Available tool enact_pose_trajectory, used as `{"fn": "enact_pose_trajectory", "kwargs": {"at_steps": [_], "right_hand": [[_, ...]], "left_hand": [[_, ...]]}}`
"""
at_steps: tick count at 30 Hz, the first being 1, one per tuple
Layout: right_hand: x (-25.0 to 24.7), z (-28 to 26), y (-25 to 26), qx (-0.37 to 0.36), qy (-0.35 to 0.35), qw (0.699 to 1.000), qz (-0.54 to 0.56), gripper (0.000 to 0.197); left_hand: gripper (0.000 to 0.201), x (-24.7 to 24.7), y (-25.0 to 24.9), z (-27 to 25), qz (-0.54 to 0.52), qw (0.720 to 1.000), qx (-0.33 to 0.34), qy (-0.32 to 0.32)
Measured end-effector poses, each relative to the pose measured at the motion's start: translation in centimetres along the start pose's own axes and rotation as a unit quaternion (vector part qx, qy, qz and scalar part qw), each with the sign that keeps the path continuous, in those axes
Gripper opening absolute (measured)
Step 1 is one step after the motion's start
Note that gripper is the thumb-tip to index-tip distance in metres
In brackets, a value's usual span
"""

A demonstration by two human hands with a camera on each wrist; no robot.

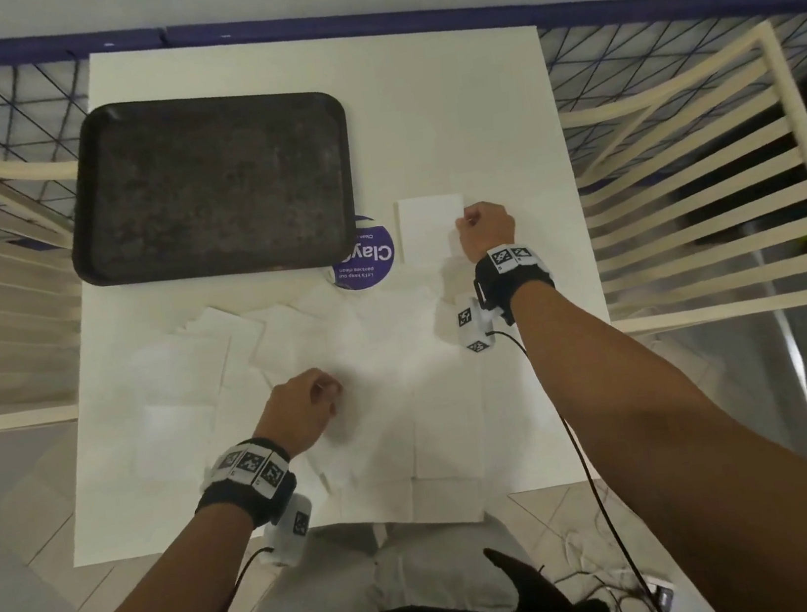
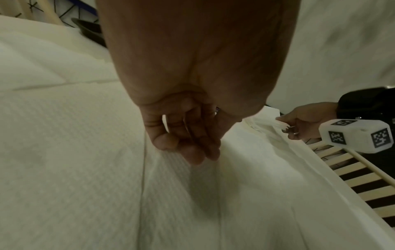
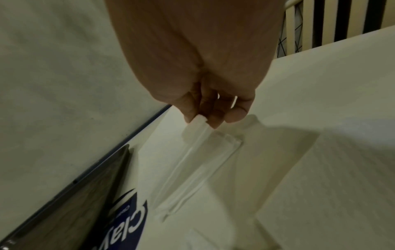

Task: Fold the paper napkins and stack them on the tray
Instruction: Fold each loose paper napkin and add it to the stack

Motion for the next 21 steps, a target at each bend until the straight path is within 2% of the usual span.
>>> {"fn": "enact_pose_trajectory", "kwargs": {"at_steps": [3,9,12,15,21], "right_hand": [[0.5,0.8,-0.6,0.006,0.002,1.000,0.000,0.022],[0.6,1.1,-1.2,0.011,-0.001,1.000,-0.021,0.023],[0.0,0.6,-1.6,0.018,-0.032,0.999,-0.003,0.029],[-0.5,-0.8,-1.6,-0.010,-0.056,0.998,0.031,0.018],[1.2,-5.6,-1.1,-0.053,0.006,0.997,0.056,0.024]], "left_hand": [[0.006,0.2,0.9,0.0,-0.002,1.000,-0.022,-0.013],[0.034,0.2,1.0,0.2,0.017,0.996,-0.071,-0.057],[0.038,0.3,0.8,0.2,0.019,0.994,-0.088,-0.065],[0.037,0.3,0.7,0.1,0.015,0.992,-0.099,-0.079],[0.040,0.2,-0.2,-0.4,0.055,0.992,-0.080,-0.087]]}}
Point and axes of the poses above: each hand's wrist, its own z-axis towards the middle knuckle, its own x-axis out of the palm, y = z × x, the point moved 7 cm from there along z, towards the middle knuckle, and after that the axes turned 5 degrees about -y, right-handed, at the moved point
